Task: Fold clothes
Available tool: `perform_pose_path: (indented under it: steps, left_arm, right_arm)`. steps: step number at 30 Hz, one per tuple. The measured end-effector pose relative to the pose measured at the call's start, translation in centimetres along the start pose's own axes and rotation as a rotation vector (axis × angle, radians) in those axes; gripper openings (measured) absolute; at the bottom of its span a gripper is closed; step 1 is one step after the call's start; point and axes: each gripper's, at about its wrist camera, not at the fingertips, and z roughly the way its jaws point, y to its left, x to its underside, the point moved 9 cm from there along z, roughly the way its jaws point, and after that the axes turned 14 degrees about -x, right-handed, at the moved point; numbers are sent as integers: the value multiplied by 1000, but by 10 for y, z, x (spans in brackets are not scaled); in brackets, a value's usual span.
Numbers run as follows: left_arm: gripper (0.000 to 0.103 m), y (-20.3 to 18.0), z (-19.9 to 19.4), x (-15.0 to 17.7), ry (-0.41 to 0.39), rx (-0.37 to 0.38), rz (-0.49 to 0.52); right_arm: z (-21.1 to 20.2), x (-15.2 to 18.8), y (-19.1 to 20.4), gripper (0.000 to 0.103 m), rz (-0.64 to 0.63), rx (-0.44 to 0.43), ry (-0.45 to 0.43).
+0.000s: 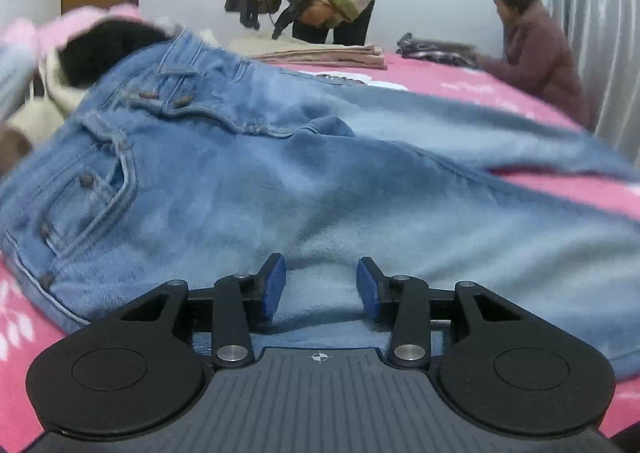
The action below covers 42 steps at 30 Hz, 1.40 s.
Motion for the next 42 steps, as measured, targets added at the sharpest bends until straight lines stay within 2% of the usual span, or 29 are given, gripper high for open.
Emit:
perform_pose_path:
  steps: [2, 4, 6, 9, 10, 11, 12, 13, 14, 15, 16, 18, 21, 22, 24, 29, 32, 33, 34, 35, 36, 39, 42]
  left_arm:
    - [40, -3, -2, 1, -16, -19, 25]
    - [40, -5, -2, 1, -20, -25, 34]
    - [40, -4, -3, 1, -17, -16, 22]
    - [40, -5, -2, -1, -19, -19, 27]
    - [40, -5, -2, -1, -20, -18, 26]
    - [40, -5, -3, -1, -20, -17, 25]
    - [40, -5, -3, -1, -20, -17, 24]
    - [40, -5, -2, -1, -21, -16, 24]
    - [40, -4, -2, -1, -21, -16, 24]
    - [40, -4, -2, -1, -21, -16, 24]
    - [40, -4, -2, -1, -22, -16, 24]
    - [40, -4, -1, -1, -23, -15, 25]
    - [40, -4, -1, -1, -24, -16, 26]
    - [40, -4, -1, -1, -24, -16, 27]
    - [40, -4, -1, -1, -24, -18, 28]
    - [40, -5, -2, -1, -27, -22, 34]
    - [40, -5, -2, -1, -30, -23, 35]
    - [40, -5, -2, -1, -31, -22, 34]
    - [40, -5, -2, -1, -32, -22, 33]
    - [40, -5, -1, -1, -32, -21, 33]
    - [40, -4, -1, -1, -32, -20, 32]
    - [40, -4, -1, -1, -32, -21, 32]
    - [40, -4, -1, -1, -31, -18, 30]
  right_arm:
    - [-5, -8, 9, 58, -28, 12, 31]
    - [-14, -16, 23, 58, -26, -36, 27]
    - [-19, -17, 40, 60, -46, -138, 21]
    - [-20, 8, 56, 61, -56, -341, 112]
    - [-21, 20, 51, 59, -70, -361, 135]
    - [-24, 27, 41, 56, -86, -353, 130]
    - [-29, 28, 24, 47, -52, -349, 117]
    - [-36, 26, 3, 31, 20, -346, 108]
    - [-42, 24, -19, 27, 117, -345, 101]
    - [-47, 19, -31, 15, 172, -329, 96]
    - [-52, 15, -34, 3, 172, -300, 90]
    - [-60, 6, -40, 2, 170, -242, 80]
    - [-74, -8, -49, 26, 167, -155, 64]
    - [-74, -13, -40, 29, 162, -178, 56]
    - [-61, -24, -1, 29, 150, -303, 49]
    - [-10, -24, 84, 29, 190, -465, 181]
    - [20, -23, 113, 29, 85, -438, 284]
    - [32, -20, 113, 29, 72, -422, 330]
    - [43, -16, 110, 24, 76, -406, 375]
    - [50, -12, 105, 16, 96, -392, 405]
    - [50, -10, 97, 5, 137, -386, 415]
    - [37, -12, 61, 1, 261, -366, 413]
    - [2, -7, 0, 0, 335, -276, 365]
